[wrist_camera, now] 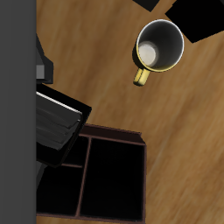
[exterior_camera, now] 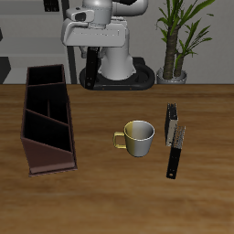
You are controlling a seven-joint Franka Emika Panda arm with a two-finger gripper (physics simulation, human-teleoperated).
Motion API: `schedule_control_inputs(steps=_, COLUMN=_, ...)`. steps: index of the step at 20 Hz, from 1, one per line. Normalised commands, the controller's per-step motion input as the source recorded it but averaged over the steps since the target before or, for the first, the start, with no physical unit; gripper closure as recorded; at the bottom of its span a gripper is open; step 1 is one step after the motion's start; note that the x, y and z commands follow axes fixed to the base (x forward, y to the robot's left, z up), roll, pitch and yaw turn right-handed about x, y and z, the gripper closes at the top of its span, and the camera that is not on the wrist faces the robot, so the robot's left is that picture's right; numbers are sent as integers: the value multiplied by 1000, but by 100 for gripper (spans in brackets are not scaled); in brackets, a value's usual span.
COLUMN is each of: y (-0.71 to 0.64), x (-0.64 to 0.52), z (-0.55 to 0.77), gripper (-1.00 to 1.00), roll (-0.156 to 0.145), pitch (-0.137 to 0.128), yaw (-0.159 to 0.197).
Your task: Place the right black book into the right desk caddy's front compartment
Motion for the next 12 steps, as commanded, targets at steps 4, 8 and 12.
schedule_control_inputs(steps=4, y=-176, x=-97, z=41, gripper=100, roll=-45, pitch=-32, yaw=117)
schedule_control_inputs(steps=8, y=-225, x=26, z=-34, gripper=100, roll=-48, pitch=15, yaw=67)
schedule_control_inputs(steps=12, y=-206, x=-35, z=-74, gripper=100, roll=-43, pitch=6, yaw=70)
